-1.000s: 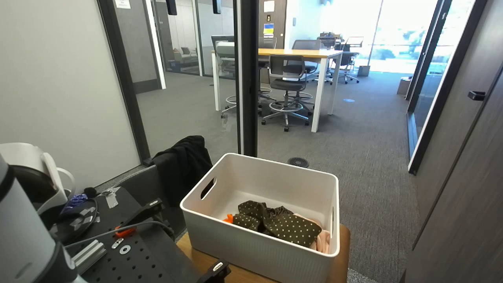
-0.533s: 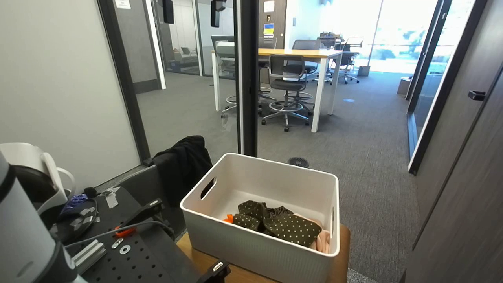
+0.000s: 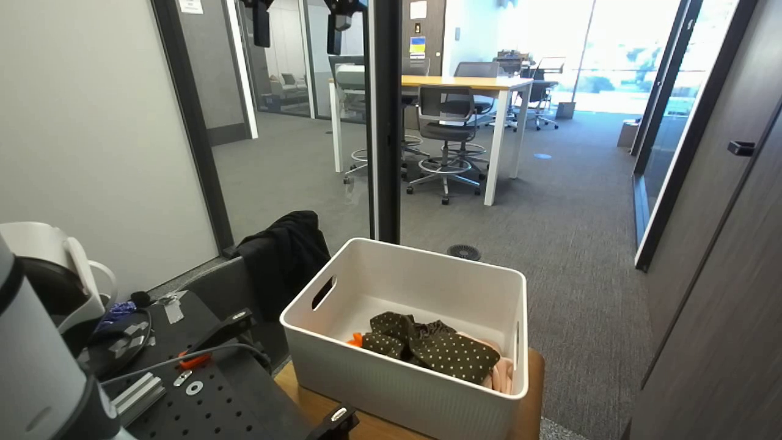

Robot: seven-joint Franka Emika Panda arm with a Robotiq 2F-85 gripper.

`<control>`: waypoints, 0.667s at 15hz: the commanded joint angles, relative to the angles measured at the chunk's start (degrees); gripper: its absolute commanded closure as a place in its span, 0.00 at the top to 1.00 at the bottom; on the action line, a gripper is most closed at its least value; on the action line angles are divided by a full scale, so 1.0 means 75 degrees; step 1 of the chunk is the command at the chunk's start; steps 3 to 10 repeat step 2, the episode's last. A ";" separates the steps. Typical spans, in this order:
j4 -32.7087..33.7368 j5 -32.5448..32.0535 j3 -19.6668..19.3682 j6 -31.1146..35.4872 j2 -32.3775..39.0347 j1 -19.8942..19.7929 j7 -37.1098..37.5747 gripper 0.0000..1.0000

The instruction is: Remove the black cloth from the basket and hang it on the chair

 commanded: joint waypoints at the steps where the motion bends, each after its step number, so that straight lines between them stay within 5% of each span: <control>1: 0.0016 -0.0029 -0.0050 -0.0015 0.0012 0.0068 0.0034 1.00; 10: 0.0015 -0.0029 -0.0050 -0.0015 0.0017 0.0067 0.0034 1.00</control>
